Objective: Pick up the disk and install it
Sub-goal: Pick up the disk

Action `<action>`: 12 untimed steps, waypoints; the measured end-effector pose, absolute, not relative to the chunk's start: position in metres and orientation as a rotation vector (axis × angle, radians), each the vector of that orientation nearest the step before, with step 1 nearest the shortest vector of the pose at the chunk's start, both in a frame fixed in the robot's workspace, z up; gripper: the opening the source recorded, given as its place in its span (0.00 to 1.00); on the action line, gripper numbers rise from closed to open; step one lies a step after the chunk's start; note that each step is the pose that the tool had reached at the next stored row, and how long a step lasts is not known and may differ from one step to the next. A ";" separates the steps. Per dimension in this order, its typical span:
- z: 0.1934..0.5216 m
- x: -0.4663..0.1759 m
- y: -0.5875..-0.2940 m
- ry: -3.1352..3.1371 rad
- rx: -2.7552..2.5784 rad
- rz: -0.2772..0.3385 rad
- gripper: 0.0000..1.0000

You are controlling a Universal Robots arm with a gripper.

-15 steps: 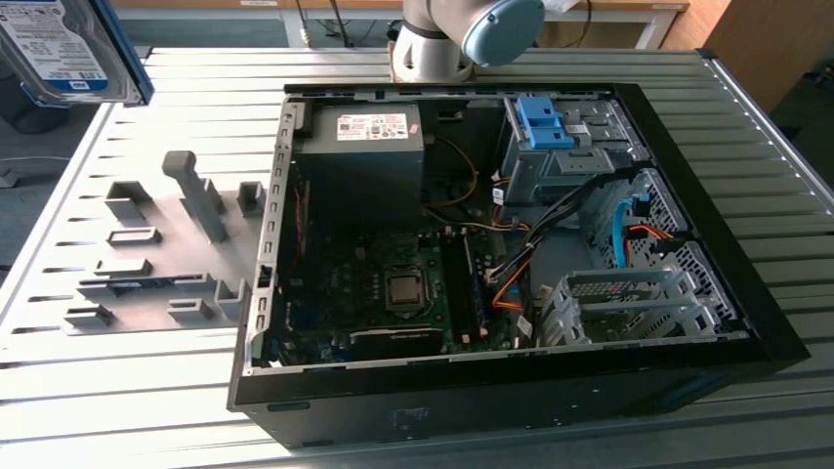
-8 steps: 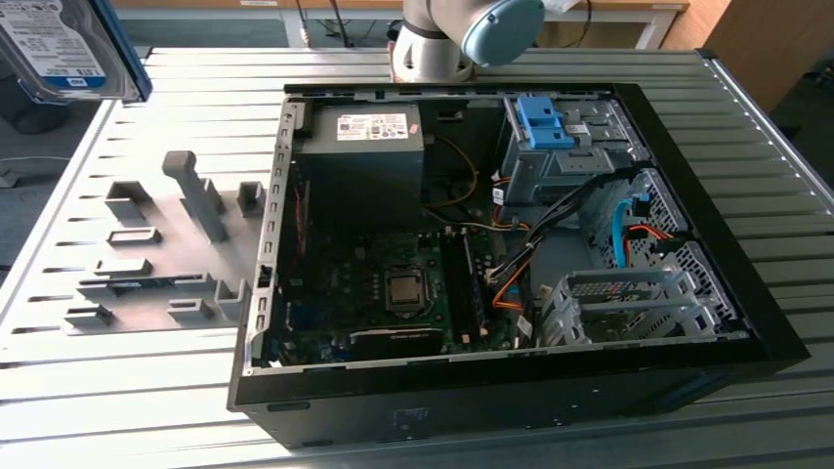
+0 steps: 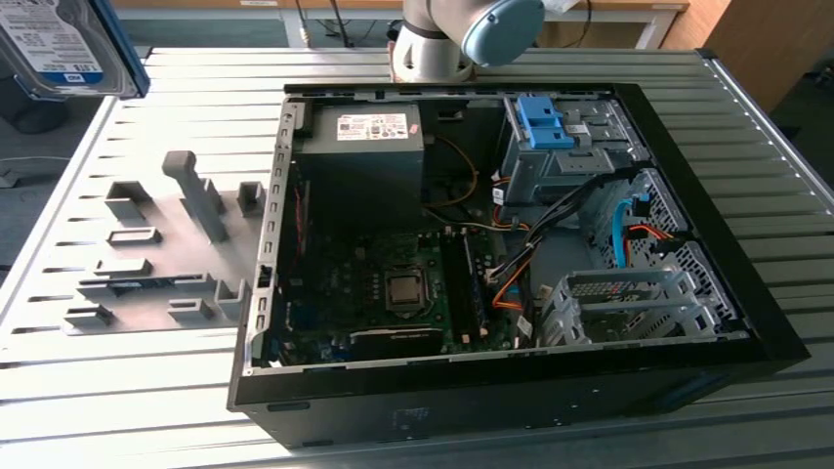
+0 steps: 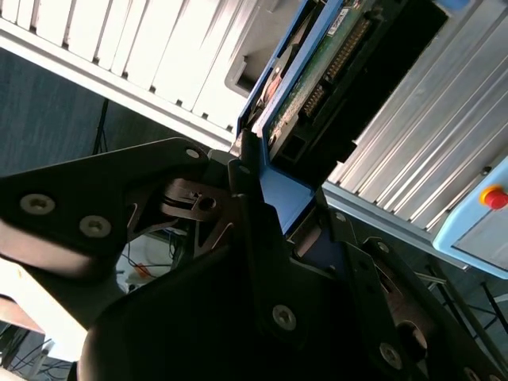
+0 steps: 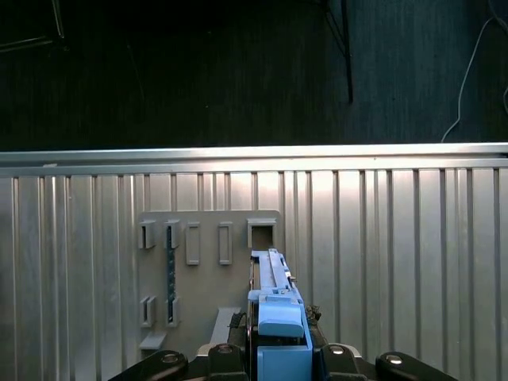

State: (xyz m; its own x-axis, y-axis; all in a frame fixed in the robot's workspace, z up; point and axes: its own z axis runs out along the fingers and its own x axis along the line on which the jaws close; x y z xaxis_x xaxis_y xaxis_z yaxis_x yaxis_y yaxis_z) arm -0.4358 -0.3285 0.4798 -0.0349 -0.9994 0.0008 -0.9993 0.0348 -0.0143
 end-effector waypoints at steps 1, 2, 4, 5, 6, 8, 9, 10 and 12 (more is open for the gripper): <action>0.481 -0.436 -0.328 2.253 -2.176 -0.017 0.36; 0.482 -0.436 -0.328 2.253 -2.176 -0.017 0.36; 0.484 -0.436 -0.328 2.253 -2.176 -0.017 0.36; 0.484 -0.436 -0.328 2.253 -2.176 -0.017 0.36; 0.485 -0.436 -0.328 2.253 -2.176 -0.017 0.36; 0.486 -0.436 -0.328 2.253 -2.176 -0.017 0.36; 0.487 -0.436 -0.328 2.253 -2.176 -0.017 0.36; 0.487 -0.436 -0.328 2.253 -2.176 -0.017 0.36; 0.488 -0.436 -0.328 2.253 -2.176 -0.017 0.36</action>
State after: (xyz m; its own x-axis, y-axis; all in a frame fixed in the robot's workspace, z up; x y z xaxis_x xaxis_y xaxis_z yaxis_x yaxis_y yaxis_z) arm -0.4358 -0.3284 0.4881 -0.0348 -0.9994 0.0008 -0.9993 0.0348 -0.0142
